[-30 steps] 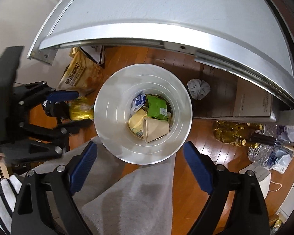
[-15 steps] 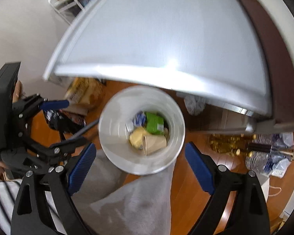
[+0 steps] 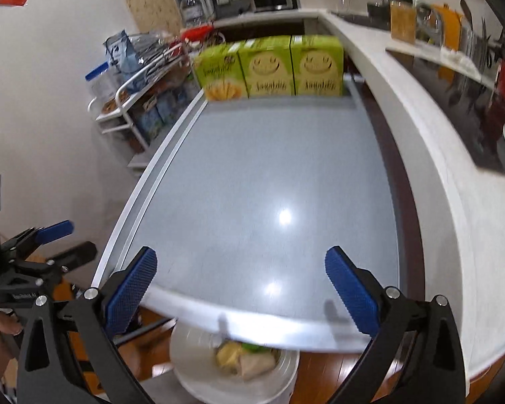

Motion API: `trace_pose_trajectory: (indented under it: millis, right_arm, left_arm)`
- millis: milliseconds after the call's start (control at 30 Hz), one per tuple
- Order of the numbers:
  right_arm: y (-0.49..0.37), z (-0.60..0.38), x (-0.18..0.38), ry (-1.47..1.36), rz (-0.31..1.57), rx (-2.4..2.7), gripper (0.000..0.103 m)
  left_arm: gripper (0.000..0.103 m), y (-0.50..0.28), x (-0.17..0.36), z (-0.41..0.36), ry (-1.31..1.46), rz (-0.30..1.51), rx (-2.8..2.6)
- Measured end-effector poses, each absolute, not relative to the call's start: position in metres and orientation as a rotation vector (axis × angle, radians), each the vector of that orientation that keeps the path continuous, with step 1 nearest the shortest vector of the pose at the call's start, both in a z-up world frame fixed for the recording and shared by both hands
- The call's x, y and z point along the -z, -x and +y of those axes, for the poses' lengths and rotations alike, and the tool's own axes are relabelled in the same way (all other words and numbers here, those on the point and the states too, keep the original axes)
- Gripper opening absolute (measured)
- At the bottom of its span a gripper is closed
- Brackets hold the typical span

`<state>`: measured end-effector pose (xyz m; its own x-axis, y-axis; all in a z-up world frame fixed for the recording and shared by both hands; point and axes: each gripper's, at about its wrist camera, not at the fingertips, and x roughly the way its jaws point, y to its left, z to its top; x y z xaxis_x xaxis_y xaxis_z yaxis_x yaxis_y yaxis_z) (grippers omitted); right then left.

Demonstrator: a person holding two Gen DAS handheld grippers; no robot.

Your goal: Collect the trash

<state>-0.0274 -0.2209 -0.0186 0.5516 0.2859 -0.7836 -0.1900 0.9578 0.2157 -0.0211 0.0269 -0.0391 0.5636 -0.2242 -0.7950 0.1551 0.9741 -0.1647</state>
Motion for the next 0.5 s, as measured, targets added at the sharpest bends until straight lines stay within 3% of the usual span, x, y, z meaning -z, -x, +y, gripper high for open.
trace_pose_trajectory:
  millis: [500]
  right_arm:
    - [0.017,-0.225,0.018,-0.123,0.803,-0.182,0.098]
  left_arm:
    - [0.101,-0.010,0.032,0.050,0.070,0.834,0.065]
